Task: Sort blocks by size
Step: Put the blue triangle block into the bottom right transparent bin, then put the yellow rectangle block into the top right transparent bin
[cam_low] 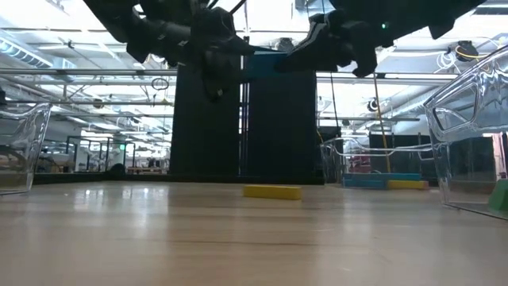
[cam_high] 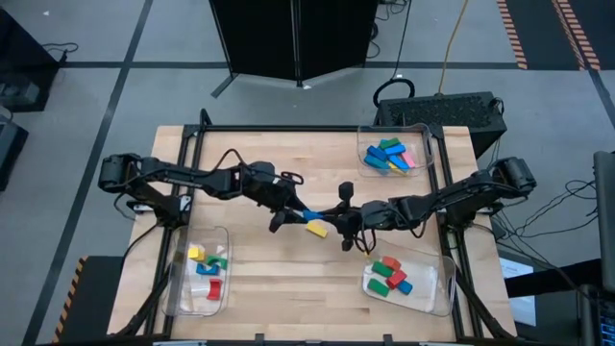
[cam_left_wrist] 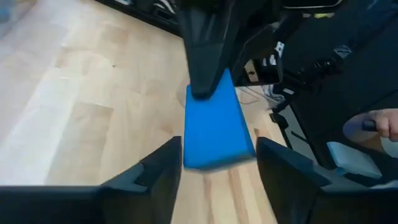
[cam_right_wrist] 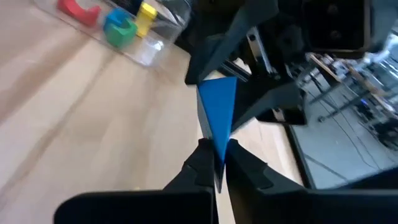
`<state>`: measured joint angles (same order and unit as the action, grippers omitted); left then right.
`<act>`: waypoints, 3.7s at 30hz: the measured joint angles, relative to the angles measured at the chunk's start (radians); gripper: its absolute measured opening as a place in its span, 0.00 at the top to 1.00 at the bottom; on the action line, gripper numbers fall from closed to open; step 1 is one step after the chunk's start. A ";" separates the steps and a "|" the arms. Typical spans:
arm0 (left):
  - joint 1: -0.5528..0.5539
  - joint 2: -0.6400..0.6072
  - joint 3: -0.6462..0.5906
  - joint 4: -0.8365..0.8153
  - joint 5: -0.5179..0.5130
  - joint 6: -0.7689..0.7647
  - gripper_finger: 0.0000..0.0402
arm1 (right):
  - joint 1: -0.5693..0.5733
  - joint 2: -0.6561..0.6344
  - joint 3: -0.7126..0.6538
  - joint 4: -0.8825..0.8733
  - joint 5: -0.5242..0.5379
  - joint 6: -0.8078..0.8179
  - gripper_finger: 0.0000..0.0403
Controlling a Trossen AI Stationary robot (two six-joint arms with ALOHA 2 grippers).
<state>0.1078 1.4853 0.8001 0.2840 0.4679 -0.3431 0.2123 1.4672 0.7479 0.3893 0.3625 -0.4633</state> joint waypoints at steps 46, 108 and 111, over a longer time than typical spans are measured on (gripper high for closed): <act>0.080 -0.001 0.000 -0.225 -0.379 0.140 0.39 | 0.390 -0.470 0.000 -0.875 0.141 0.811 0.98; -0.105 0.185 0.000 -0.118 -0.447 0.483 0.39 | 0.687 -0.095 0.000 -0.916 0.024 1.644 0.71; -0.105 0.209 0.000 -0.083 -0.447 0.483 0.39 | 0.687 -0.125 0.000 -0.922 0.024 1.650 0.72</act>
<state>0.0031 1.6944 0.8001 0.2011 0.0212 0.1398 0.8993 1.3418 0.7479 -0.5326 0.3866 1.1866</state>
